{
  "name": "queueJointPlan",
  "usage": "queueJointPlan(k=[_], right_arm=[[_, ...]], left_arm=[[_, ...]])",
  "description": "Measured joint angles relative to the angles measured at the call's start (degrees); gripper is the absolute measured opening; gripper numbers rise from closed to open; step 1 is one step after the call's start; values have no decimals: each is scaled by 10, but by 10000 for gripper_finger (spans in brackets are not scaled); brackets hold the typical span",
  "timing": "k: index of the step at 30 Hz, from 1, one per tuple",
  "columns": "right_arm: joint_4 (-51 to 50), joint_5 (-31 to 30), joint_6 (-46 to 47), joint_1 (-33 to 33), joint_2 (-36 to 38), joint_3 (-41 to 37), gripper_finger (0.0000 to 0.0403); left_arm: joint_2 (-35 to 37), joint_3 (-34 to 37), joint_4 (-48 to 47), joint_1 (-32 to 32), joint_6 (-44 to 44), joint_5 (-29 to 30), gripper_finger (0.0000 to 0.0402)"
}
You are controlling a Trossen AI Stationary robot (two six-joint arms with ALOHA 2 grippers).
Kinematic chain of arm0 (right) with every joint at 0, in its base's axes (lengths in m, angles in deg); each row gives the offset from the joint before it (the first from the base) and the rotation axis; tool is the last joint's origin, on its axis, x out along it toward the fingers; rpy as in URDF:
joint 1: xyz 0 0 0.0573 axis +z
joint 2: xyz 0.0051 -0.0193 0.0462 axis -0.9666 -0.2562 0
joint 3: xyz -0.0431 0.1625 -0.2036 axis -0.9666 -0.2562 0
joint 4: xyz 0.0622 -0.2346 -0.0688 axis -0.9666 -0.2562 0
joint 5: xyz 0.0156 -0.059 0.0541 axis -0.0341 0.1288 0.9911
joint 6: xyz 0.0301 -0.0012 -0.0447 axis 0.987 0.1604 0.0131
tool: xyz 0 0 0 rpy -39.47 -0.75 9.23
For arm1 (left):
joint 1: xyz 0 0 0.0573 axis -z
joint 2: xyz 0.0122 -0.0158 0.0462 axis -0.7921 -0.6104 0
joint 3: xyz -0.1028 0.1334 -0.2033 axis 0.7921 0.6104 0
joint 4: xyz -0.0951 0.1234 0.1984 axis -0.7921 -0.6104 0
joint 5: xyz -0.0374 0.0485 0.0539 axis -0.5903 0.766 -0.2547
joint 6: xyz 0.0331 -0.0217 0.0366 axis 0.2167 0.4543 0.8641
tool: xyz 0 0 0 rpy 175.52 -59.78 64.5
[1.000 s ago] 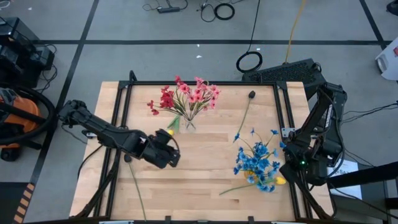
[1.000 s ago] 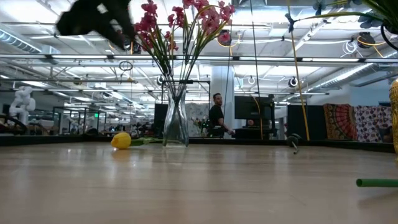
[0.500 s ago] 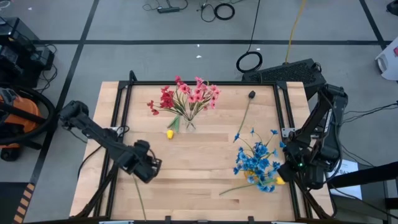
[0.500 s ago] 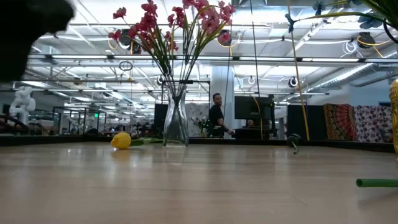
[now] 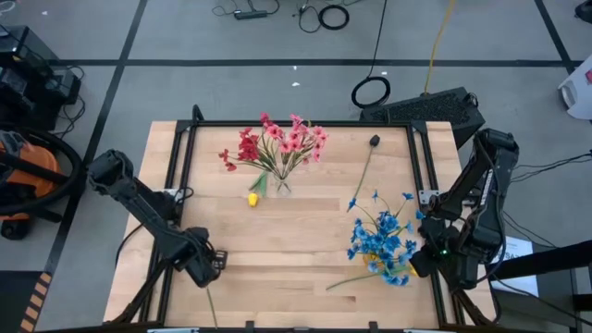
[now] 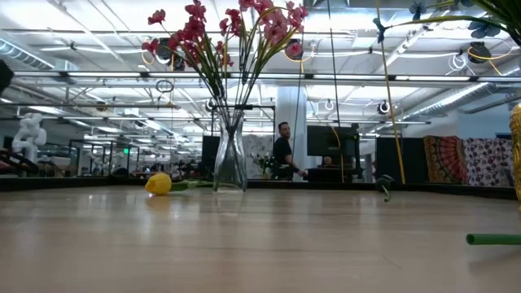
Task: Sort flowers into vase by color
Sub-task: Put the bottom black flower into the yellow vase
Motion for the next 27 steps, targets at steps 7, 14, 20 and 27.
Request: queueJointPlan(k=[7,14,20,27], right_arm=[[18,0,0,0,-14,0,0],[34,0,0,0,-30,0,0],[47,0,0,0,-38,0,0],[51,0,0,-1,-38,0,0]], left_arm=[[0,0,-36,25,-4,-10,118],[0,43,-17,25,-15,-16,118],[3,93,47,16,-19,-18,118],[2,94,59,11,-14,-13,51]])
